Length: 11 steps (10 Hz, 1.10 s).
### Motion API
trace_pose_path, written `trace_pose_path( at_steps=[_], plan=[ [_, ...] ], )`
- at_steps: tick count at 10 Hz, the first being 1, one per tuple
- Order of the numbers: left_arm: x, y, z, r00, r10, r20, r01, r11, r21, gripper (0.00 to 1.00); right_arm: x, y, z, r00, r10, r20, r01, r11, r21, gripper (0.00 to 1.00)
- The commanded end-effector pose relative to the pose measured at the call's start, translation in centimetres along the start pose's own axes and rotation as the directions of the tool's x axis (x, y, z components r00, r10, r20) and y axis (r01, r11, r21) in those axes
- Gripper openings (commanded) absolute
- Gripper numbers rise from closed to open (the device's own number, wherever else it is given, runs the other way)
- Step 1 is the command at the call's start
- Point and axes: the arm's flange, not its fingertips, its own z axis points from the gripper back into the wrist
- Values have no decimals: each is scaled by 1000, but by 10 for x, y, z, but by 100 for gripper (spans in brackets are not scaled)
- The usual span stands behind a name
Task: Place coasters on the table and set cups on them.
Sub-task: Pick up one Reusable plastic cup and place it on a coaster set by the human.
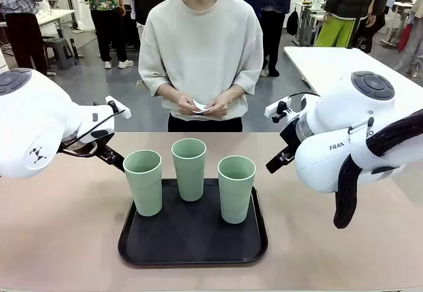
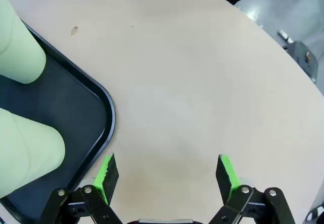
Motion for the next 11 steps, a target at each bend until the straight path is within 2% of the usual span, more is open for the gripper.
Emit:
trace_pose_path(
  at_steps=[1,11],
  plan=[
    [0,0,0,1000,0,0,0,1000,0,100,0,0,0,1000,0,0,0,1000,0,100],
    [0,0,0,1000,0,0,0,1000,0,100,0,0,0,1000,0,0,0,1000,0,100]
  ],
)
